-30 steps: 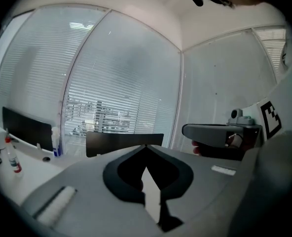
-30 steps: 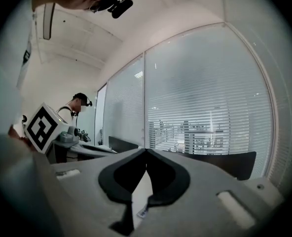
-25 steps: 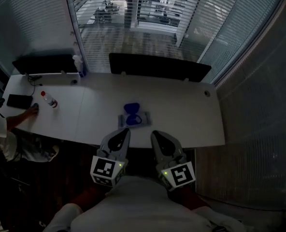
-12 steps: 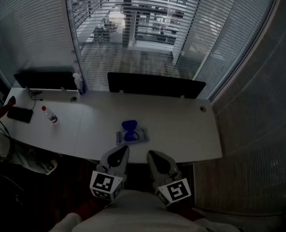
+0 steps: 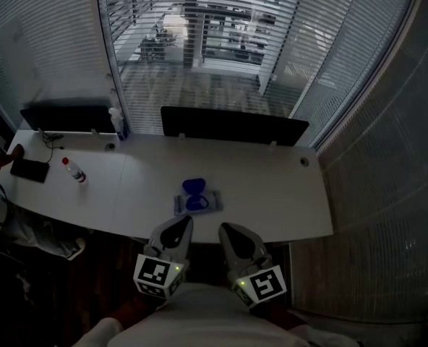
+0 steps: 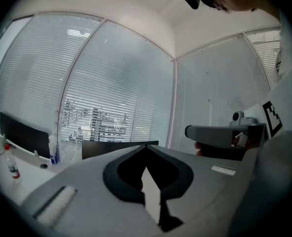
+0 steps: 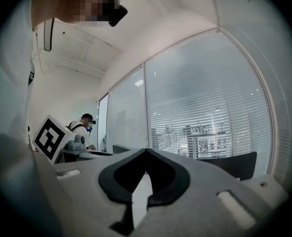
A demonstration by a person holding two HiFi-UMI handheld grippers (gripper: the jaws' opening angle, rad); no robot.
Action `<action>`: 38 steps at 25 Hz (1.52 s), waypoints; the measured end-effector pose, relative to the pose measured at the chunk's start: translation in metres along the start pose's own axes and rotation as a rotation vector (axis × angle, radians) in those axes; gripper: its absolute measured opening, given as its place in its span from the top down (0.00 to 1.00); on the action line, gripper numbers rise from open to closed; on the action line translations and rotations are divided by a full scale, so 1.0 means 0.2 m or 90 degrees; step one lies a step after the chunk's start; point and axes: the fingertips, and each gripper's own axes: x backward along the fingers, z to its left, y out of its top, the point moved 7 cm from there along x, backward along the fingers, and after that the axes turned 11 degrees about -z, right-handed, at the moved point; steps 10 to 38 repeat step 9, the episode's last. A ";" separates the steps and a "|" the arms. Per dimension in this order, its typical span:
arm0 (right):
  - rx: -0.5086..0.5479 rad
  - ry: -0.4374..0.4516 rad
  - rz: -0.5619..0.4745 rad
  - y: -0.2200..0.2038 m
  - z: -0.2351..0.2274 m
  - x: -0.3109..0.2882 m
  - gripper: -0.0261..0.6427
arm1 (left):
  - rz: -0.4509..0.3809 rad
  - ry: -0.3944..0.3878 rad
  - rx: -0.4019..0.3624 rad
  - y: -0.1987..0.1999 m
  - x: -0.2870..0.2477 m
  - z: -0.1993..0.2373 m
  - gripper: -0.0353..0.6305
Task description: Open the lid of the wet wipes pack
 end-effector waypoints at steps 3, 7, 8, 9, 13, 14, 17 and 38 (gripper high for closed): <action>-0.002 0.005 0.001 0.01 0.01 0.00 0.96 | 0.007 -0.004 0.003 0.01 0.00 -0.02 0.94; -0.001 0.001 -0.001 0.01 0.00 0.00 0.96 | 0.003 -0.007 0.006 0.03 0.00 -0.03 0.94; -0.001 -0.001 -0.001 0.01 0.00 0.00 0.96 | 0.003 -0.007 0.006 0.03 0.00 -0.03 0.94; -0.001 -0.002 -0.001 0.01 0.00 0.00 0.96 | 0.004 -0.008 0.006 0.03 0.00 -0.03 0.94; -0.001 -0.002 -0.001 0.01 0.00 0.00 0.96 | 0.004 -0.008 0.006 0.03 0.00 -0.03 0.94; -0.001 -0.002 -0.001 0.01 0.00 0.00 0.96 | 0.004 -0.008 0.006 0.03 0.00 -0.03 0.94; -0.001 -0.002 -0.001 0.01 0.00 0.00 0.96 | 0.004 -0.008 0.006 0.03 0.00 -0.03 0.94; -0.001 -0.002 -0.001 0.01 0.00 0.00 0.96 | 0.004 -0.008 0.006 0.03 0.00 -0.03 0.94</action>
